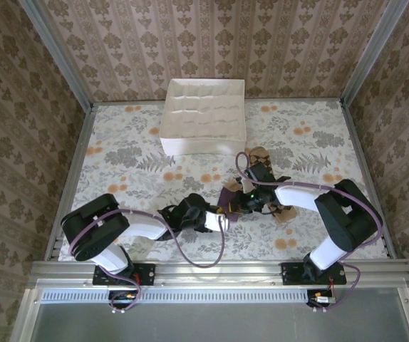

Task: Roll the socks

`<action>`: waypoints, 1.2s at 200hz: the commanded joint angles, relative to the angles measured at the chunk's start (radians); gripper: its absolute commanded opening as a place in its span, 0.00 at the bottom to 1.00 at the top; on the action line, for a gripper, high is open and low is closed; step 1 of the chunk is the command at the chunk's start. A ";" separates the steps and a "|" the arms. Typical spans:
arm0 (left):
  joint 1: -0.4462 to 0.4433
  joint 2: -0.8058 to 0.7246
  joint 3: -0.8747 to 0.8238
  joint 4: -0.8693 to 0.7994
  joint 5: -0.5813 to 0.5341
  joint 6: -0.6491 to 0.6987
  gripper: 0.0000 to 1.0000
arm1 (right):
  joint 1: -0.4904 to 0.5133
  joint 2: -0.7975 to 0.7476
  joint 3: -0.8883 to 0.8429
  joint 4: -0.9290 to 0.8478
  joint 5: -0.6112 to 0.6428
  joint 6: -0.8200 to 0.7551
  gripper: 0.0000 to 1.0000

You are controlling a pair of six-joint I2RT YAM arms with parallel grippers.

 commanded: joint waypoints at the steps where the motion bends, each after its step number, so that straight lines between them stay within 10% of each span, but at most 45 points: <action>1: 0.018 -0.021 0.023 -0.184 0.011 0.009 0.00 | -0.030 -0.061 -0.046 -0.185 0.114 -0.043 0.15; 49: 0.015 -0.051 0.066 -0.317 0.055 0.006 0.00 | -0.154 -0.072 -0.001 -0.216 0.114 -0.101 0.27; 176: 0.087 0.052 0.437 -1.028 0.447 -0.007 0.00 | -0.069 0.173 0.188 -0.084 -0.011 -0.114 0.21; 240: 0.144 0.203 0.563 -1.064 0.531 -0.137 0.00 | -0.045 0.137 0.233 -0.131 0.050 -0.089 0.21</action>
